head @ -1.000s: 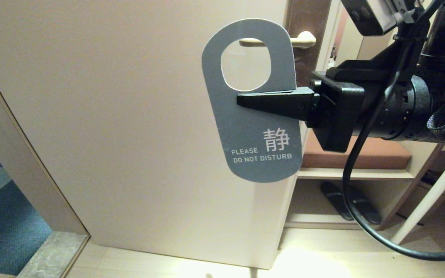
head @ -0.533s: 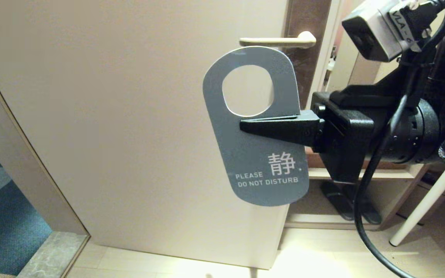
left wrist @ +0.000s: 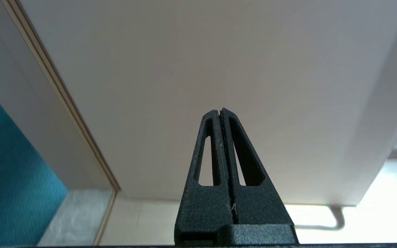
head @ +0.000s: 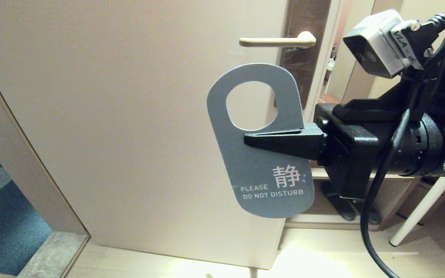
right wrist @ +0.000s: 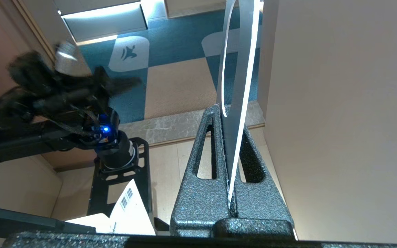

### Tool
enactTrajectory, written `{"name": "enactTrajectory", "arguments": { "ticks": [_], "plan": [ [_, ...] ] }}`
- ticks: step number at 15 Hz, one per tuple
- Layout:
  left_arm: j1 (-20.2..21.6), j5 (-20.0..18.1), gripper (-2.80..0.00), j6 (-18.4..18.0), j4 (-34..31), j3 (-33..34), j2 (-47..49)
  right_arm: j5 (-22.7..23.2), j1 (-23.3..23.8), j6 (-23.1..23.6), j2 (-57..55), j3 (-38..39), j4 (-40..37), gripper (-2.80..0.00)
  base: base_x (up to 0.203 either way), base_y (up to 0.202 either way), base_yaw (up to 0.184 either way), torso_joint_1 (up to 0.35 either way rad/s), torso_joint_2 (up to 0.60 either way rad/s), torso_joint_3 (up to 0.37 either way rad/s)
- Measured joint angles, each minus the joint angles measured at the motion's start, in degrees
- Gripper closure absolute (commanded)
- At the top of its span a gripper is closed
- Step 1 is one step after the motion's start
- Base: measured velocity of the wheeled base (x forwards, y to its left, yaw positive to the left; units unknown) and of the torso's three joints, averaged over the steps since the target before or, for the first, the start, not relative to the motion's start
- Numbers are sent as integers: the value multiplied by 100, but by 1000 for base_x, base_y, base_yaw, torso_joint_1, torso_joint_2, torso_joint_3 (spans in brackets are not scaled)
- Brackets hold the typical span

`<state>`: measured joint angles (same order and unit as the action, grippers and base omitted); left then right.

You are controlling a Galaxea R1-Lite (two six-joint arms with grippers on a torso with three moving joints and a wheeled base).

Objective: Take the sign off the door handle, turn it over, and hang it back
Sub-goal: Hand it to the other hand

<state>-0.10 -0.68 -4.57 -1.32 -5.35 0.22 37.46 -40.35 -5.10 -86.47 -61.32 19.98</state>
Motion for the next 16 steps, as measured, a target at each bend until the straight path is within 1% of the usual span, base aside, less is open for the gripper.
{"name": "enactTrajectory", "arguments": {
  "ticks": [3, 4, 6, 7, 8, 9, 10, 12, 14, 16],
  "plan": [
    [0, -66, 0, 35, 2, -412, 234, 7, -2, 9, -72, -6, 7, 0, 0, 0, 0, 0, 0, 0],
    [-4, -203, 0, 67, -2, -560, 388, 8, -5, 6, -99, -20, 9, 0, 0, 0, 0, 0, 0, 0],
    [-59, -637, 0, 178, 31, -896, 782, 7, -2, -1, -154, -39, 50, 0, 0, 0, 0, 0, 0, 0],
    [-158, -853, 0, 260, 81, -1092, 1043, 13, 0, -28, -179, -48, 164, 0, 0, 0, 0, 0, 0, 0],
    [-356, -1018, 0, 357, 150, -1282, 1316, 18, 2, -38, -208, -48, 254, 0, 0, 0, 0, 0, 0, 0],
    [-669, -1116, 0, 467, 246, -1448, 1568, 22, 2, -39, -230, -50, 265, 0, 0, 0, 0, 0, 0, 0],
    [-1096, -1168, 0, 611, 373, -1608, 1815, 30, 2, -39, -250, -63, 282, 0, 0, 0, 0, 0, 0, 0],
    [-2089, -1217, 0, 880, 532, -1822, 2235, 126, 4, -49, -276, -100, 280, 0, 0, 0, 0, 0, 0, 0],
    [-2972, -1233, 0, 1064, 627, -1951, 2602, 348, 3, -50, -291, -192, 281, 0, 0, 0, 0, 0, 0, 0],
    [-3537, -1250, 0, 1279, 863, -2119, 3073, 584, -2, -58, -330, -300, 282, 0, 0, 0, 0, 0, 0, 0]
  ]
}}
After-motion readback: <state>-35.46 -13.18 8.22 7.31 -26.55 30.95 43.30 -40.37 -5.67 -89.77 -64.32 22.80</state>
